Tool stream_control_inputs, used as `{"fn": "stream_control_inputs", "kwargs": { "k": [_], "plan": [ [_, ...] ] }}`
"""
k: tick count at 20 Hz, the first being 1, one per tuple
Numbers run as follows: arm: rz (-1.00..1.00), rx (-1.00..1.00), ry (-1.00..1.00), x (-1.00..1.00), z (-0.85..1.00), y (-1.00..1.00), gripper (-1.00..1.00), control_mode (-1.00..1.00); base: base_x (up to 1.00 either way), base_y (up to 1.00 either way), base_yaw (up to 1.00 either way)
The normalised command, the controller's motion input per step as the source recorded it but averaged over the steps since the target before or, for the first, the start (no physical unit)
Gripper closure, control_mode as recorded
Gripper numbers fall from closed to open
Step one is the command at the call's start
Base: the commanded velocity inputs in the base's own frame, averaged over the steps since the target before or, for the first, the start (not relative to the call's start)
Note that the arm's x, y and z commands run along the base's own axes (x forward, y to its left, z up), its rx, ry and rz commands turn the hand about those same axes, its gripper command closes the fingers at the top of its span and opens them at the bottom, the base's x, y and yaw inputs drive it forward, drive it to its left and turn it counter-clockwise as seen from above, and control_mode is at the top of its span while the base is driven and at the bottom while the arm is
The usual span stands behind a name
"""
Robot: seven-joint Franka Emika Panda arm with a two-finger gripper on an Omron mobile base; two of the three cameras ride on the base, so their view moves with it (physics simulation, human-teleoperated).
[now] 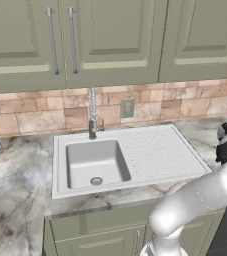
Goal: Dump the sweet potato from the pot into the sink. Then turn on the water and wash the sweet potato. Then turn off the water and put the sweet potato back in the pot.
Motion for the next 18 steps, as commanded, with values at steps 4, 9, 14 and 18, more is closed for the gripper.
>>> {"fn": "stream_control_inputs", "kwargs": {
  "k": [4, 9, 14, 18],
  "plan": [
    [0.0, 0.02, 0.07, 0.0, -0.21, 0.0, -1.0, -1.0, 0.0, 0.0, 0.0],
    [0.0, 0.01, 0.04, 0.0, -0.13, 0.02, -1.0, -1.0, 0.0, 0.0, 0.0],
    [0.0, 0.0, 0.03, 0.04, -0.25, 0.0, -1.0, -1.0, 0.0, 0.0, 0.0],
    [0.0, 0.0, 0.03, 0.03, -0.33, 0.0, -1.0, -1.0, 0.0, 0.0, 0.0]
  ]
}}
